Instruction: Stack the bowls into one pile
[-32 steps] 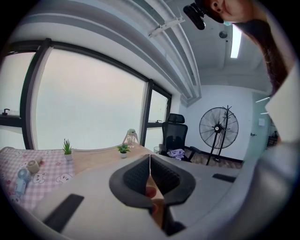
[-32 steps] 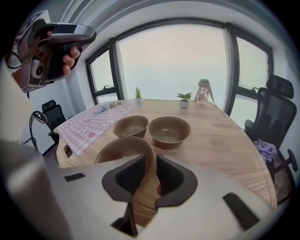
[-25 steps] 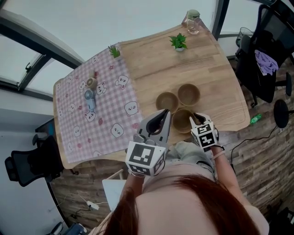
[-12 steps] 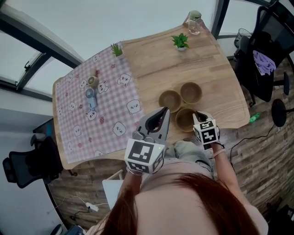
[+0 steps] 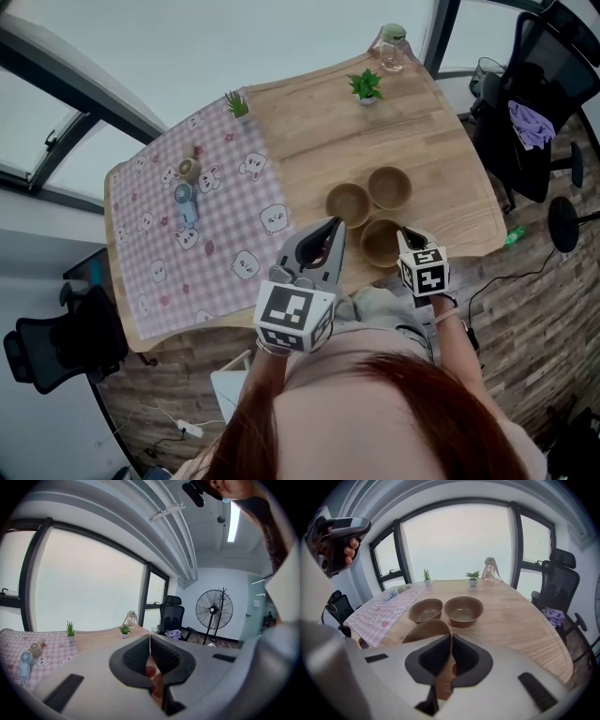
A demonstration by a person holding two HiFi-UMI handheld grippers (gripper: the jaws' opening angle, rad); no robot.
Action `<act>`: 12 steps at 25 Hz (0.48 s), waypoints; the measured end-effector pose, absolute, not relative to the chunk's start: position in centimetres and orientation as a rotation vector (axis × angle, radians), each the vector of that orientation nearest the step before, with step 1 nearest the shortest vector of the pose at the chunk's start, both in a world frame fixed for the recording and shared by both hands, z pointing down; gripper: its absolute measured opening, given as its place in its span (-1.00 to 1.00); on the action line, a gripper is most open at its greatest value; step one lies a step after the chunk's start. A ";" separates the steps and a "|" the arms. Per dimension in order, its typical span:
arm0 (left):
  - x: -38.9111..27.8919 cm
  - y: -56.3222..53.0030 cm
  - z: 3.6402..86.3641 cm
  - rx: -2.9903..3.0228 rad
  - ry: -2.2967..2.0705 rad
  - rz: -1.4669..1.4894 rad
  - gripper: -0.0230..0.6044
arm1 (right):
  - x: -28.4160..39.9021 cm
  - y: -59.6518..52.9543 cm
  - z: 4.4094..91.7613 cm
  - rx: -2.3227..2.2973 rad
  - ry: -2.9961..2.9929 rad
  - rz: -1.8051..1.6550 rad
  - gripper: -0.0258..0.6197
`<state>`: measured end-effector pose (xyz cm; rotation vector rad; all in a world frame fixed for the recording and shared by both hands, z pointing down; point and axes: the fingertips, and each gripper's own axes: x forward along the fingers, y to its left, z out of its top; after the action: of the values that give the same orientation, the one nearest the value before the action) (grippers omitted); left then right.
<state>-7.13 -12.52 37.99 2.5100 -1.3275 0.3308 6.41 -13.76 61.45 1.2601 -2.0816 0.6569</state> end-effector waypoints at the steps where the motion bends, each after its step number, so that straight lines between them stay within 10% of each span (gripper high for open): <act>1: -7.3 -12.5 37.9 2.512 -1.324 0.328 -0.89 | 6.4 -13.7 61.3 1.267 -2.080 0.658 -0.87; 12: -7.1 -13.4 37.4 2.533 -1.287 0.273 -0.89 | 7.1 -13.9 58.5 1.350 -2.102 0.659 -0.87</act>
<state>-7.14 -13.43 37.39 2.5325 -1.2874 0.2731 7.10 -13.90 58.45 1.3495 -2.1021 0.6592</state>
